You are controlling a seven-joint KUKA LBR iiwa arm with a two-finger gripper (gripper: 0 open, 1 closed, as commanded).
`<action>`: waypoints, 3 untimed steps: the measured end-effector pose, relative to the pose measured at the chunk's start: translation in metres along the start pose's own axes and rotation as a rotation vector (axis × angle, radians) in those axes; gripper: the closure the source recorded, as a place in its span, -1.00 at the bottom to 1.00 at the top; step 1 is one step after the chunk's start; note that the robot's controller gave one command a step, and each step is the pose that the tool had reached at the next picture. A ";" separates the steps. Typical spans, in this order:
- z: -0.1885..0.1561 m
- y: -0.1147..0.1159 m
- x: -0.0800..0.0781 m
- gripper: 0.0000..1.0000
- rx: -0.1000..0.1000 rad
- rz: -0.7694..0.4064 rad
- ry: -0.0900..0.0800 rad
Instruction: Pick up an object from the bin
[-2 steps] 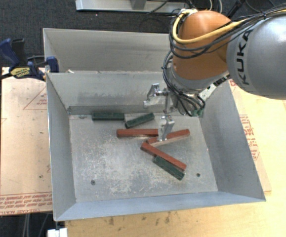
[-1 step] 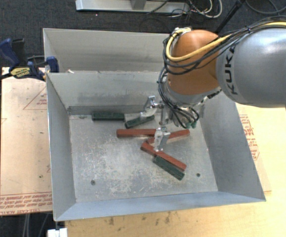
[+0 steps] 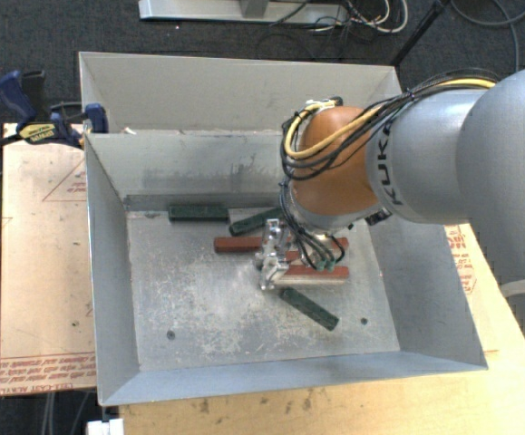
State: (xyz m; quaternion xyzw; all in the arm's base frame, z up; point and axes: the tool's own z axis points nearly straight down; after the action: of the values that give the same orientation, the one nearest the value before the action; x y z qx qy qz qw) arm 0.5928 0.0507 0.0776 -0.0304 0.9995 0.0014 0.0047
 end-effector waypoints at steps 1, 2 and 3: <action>0.000 0.000 0.000 1.00 0.000 0.001 0.000; -0.035 -0.004 0.005 1.00 0.001 0.011 0.013; -0.078 -0.009 -0.007 1.00 0.002 0.008 0.001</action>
Offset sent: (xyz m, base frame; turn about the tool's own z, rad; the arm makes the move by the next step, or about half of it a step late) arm -0.0027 -0.0098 0.0755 0.0194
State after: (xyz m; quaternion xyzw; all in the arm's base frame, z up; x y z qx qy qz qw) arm 0.5992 0.0421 0.1559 -0.0263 0.9996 0.0007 0.0043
